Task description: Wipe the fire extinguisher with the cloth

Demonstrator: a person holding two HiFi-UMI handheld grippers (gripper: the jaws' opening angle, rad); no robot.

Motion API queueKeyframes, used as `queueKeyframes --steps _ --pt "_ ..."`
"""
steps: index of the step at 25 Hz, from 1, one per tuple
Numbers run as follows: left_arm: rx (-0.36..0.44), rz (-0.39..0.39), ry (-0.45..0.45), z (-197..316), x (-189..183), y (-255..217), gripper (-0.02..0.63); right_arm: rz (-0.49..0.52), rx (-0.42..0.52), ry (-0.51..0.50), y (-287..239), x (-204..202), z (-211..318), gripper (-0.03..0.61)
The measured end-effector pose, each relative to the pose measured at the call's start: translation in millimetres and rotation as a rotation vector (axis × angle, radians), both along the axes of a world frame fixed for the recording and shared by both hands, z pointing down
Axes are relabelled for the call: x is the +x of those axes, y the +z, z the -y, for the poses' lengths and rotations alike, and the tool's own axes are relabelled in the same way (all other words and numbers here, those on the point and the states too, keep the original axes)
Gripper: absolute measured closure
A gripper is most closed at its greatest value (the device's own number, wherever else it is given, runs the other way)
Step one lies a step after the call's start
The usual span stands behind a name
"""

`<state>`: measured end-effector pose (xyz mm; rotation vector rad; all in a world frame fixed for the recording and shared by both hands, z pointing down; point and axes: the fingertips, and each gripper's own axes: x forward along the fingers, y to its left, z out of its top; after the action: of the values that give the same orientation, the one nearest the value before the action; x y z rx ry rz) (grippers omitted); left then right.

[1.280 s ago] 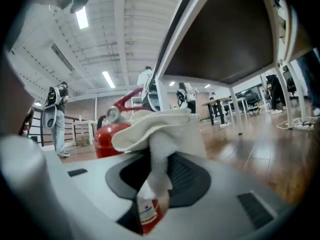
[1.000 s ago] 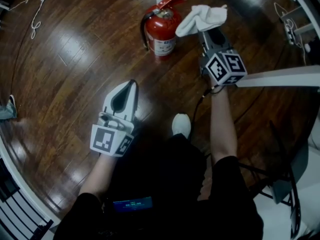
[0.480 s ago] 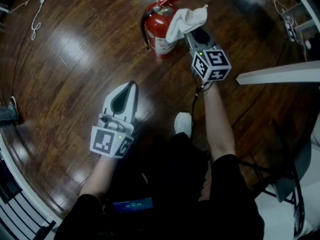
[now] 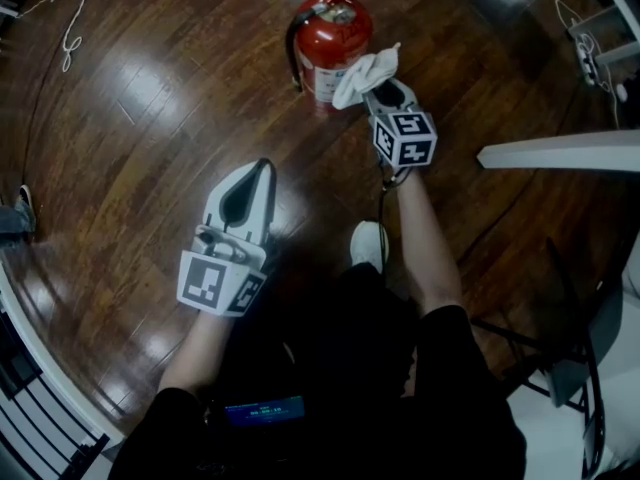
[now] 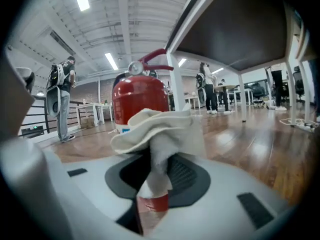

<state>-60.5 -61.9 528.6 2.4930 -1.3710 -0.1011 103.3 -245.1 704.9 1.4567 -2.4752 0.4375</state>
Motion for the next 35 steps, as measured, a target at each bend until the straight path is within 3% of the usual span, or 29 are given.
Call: queueKeyframes --steps 19,35 --pt "-0.011 0.009 -0.068 5 -26 10 0.612 -0.124 -0.232 -0.048 114 -4 -3 0.466" --pt "-0.016 0.012 -0.087 4 -28 13 0.612 -0.148 -0.259 -0.065 122 -3 -2 0.465"
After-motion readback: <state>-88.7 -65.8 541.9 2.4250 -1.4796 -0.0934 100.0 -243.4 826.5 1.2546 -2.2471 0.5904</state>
